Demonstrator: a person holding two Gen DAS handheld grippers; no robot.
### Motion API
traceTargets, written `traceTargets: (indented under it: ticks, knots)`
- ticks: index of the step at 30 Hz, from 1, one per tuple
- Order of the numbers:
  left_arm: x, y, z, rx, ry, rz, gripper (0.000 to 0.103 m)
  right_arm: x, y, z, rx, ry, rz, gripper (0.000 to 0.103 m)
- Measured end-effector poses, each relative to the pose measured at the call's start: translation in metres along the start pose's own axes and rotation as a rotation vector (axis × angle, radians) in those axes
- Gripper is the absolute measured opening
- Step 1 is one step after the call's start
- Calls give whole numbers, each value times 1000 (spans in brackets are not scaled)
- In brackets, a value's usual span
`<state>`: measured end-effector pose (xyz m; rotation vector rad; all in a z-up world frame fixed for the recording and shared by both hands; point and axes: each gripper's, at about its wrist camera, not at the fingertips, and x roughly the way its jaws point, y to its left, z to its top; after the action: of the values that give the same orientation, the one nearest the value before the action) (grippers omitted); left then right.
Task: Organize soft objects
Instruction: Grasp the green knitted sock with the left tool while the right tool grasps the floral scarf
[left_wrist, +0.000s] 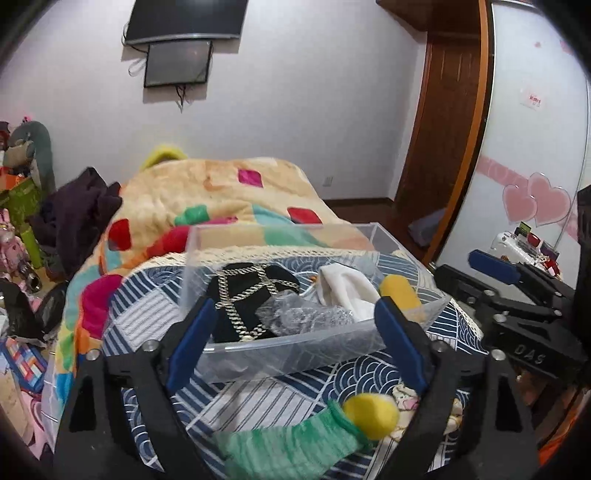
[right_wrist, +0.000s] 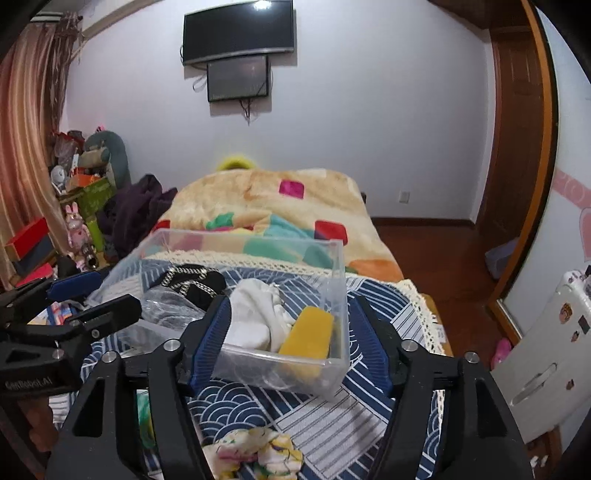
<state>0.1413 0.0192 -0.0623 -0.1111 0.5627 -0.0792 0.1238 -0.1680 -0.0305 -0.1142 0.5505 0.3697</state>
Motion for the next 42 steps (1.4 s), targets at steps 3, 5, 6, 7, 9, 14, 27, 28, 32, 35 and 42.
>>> traceTargets:
  ticks: [3, 5, 6, 7, 9, 14, 27, 28, 32, 35, 42]
  knots:
    - [-12, 3, -7, 4, -11, 9, 94, -8, 4, 0, -4, -24, 13, 68]
    - [-16, 6, -14, -4, 1, 6, 96, -13, 6, -4, -10, -34, 18, 71]
    - [-17, 7, -17, -9, 9, 3, 96, -15, 7, -6, -13, -34, 20, 72]
    - [-18, 9, -21, -13, 22, -2, 96, -15, 8, -8, -18, -32, 21, 72]
    - [-19, 11, -29, -18, 37, -3, 96, -16, 10, -14, -33, -24, 15, 77]
    - [-14, 19, -55, -36, 103, 12, 97, -14, 11, -31, -42, 17, 11, 81]
    - [4, 28, -100, -67, 216, 21, 94, 13, 12, -84, -10, 227, 108, 81]
    - [4, 27, -101, -62, 216, 17, 89, 15, 11, -87, -5, 240, 117, 81]
    - [1, 21, -102, -38, 211, -10, 70, 19, 14, -96, -14, 278, 136, 80]
    - [-1, 17, -103, -27, 211, -44, 55, 18, 22, -99, -70, 271, 105, 67]
    - [-2, 13, -105, -39, 213, -63, 31, 14, 21, -95, -59, 263, 136, 26]
